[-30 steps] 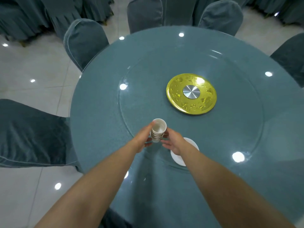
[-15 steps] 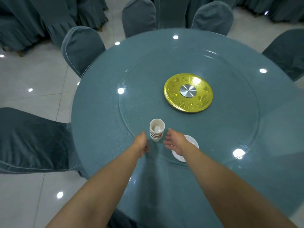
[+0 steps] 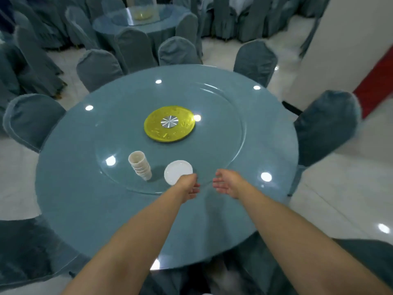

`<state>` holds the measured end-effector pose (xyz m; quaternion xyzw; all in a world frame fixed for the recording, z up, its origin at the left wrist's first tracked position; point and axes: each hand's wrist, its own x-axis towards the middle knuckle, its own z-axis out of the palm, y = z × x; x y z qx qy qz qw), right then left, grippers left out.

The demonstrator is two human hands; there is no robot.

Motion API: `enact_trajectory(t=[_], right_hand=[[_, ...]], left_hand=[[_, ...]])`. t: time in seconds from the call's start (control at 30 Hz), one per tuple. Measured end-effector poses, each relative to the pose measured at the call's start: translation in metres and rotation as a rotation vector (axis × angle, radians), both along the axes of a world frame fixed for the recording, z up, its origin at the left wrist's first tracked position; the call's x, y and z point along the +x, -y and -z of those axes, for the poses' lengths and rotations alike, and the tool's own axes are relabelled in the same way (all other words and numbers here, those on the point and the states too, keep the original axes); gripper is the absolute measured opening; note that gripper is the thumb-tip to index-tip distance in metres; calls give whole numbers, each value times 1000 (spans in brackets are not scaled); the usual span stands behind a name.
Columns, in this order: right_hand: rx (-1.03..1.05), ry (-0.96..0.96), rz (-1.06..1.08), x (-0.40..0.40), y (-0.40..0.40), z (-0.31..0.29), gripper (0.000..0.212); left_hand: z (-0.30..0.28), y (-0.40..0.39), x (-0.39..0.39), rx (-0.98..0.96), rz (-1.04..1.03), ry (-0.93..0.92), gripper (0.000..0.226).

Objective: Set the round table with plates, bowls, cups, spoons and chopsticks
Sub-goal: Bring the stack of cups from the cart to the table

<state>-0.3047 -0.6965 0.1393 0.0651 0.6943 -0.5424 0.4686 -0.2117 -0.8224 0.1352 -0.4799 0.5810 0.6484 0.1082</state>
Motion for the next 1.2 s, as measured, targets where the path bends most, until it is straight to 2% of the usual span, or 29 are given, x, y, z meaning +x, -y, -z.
enact_trajectory(t=[0.3,0.47,0.57,0.73,0.87,1.0,1.2], right_hand=[[-21,-52,490,4,-237,-38,12],[-3,-89,765,38,-351,-44,13],[18,-95,948,70,-401,-41,22],[24,-94,1231,145,-467,-37,21],[45,-82,1435,210,-506,-35,24],[79,-63,1611,281,-528,-35,17],[128,-3,1864,393,-554,-23,11]], left_hand=[[-31,-211,-62,8,508,-85,9],[-42,-324,-79,26,755,-169,10],[-46,-380,-77,45,933,-213,13],[-45,-469,-48,114,1193,-283,10],[-41,-530,-9,120,1440,-234,12],[-37,-575,42,136,1680,-178,16],[-30,-626,133,164,1914,-85,10]])
